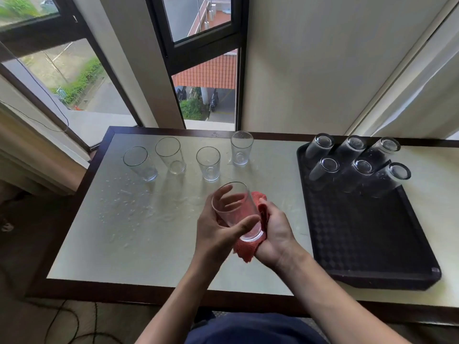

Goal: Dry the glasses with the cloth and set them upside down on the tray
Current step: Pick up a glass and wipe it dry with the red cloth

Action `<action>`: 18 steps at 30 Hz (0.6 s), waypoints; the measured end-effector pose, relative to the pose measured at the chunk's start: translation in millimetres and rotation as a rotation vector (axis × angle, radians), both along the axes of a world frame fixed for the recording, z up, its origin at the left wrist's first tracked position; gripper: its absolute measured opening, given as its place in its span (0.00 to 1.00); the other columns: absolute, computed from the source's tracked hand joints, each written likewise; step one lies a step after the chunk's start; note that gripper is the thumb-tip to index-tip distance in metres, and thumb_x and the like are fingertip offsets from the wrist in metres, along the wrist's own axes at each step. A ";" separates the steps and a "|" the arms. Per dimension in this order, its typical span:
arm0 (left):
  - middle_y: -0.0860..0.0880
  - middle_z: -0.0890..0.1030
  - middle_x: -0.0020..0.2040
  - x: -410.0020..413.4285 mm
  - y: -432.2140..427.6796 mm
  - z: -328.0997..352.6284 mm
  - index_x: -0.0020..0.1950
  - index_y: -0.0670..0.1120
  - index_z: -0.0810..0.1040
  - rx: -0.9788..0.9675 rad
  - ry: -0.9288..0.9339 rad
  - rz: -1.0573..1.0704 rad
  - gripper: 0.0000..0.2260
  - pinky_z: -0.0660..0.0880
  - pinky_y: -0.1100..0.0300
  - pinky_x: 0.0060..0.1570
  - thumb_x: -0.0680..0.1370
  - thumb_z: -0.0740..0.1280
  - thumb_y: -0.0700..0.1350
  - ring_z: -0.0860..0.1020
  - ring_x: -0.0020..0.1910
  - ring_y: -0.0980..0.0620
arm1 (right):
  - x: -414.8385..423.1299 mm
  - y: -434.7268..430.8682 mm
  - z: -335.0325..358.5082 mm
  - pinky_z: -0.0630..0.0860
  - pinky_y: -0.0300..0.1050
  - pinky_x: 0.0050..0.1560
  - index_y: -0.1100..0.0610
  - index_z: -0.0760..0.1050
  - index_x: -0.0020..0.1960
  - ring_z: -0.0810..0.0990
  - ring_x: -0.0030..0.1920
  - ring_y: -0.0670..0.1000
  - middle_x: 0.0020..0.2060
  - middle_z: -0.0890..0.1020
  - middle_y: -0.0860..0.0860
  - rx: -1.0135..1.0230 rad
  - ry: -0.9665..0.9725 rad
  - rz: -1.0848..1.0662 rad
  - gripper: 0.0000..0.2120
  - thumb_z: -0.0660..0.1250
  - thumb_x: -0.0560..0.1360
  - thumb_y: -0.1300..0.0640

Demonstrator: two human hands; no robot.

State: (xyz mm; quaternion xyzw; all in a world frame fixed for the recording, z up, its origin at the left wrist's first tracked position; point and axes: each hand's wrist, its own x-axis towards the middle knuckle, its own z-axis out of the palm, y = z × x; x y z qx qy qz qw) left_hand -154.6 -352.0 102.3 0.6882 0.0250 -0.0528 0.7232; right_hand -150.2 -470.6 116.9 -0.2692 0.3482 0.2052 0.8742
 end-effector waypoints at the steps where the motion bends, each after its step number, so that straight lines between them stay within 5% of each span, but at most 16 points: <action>1: 0.55 0.85 0.56 0.9 1.5 -0.5 0.64 0.52 0.75 0.002 -0.001 0.007 0.40 0.80 0.55 0.57 0.55 0.84 0.57 0.83 0.59 0.53 | -5.8 0.4 -2.7 0.69 0.63 0.66 0.63 0.83 0.55 0.79 0.60 0.67 0.56 0.83 0.65 -0.030 -0.027 0.010 0.25 0.55 0.81 0.47; 6: 0.55 0.85 0.52 3.8 11.7 -0.4 0.62 0.58 0.75 0.115 -0.004 0.001 0.34 0.78 0.65 0.49 0.58 0.82 0.51 0.83 0.51 0.61 | -28.0 0.9 -7.5 0.75 0.59 0.58 0.66 0.79 0.59 0.82 0.53 0.63 0.55 0.83 0.64 -0.153 -0.020 0.045 0.19 0.57 0.82 0.53; 11: 0.52 0.83 0.48 4.0 23.7 -5.3 0.62 0.63 0.76 0.388 -0.127 -0.088 0.35 0.78 0.68 0.50 0.57 0.81 0.60 0.82 0.48 0.58 | -26.4 -3.9 -5.4 0.72 0.58 0.48 0.58 0.86 0.43 0.79 0.41 0.61 0.42 0.84 0.62 -0.396 -0.130 0.059 0.21 0.58 0.81 0.51; 14: 0.61 0.81 0.44 -0.1 24.8 -6.8 0.63 0.68 0.75 0.541 -0.204 -0.142 0.32 0.80 0.57 0.48 0.59 0.79 0.60 0.80 0.45 0.57 | -29.3 -6.7 6.4 0.76 0.49 0.48 0.57 0.83 0.53 0.83 0.49 0.59 0.49 0.86 0.60 -0.485 -0.357 0.145 0.16 0.57 0.82 0.54; 16: 0.59 0.80 0.41 -0.4 24.4 -3.6 0.63 0.69 0.75 0.623 -0.227 -0.128 0.31 0.80 0.54 0.46 0.60 0.77 0.60 0.79 0.43 0.56 | -37.0 -5.9 10.3 0.76 0.36 0.43 0.51 0.78 0.64 0.83 0.46 0.47 0.55 0.84 0.58 -0.655 -0.550 0.250 0.16 0.58 0.79 0.54; 18: 0.57 0.78 0.41 0.6 24.0 2.5 0.63 0.62 0.78 0.739 -0.249 -0.139 0.31 0.79 0.51 0.45 0.59 0.73 0.63 0.77 0.44 0.53 | -44.4 -5.6 6.4 0.75 0.37 0.54 0.39 0.70 0.71 0.77 0.54 0.41 0.66 0.79 0.50 -0.841 -0.708 0.367 0.23 0.59 0.76 0.48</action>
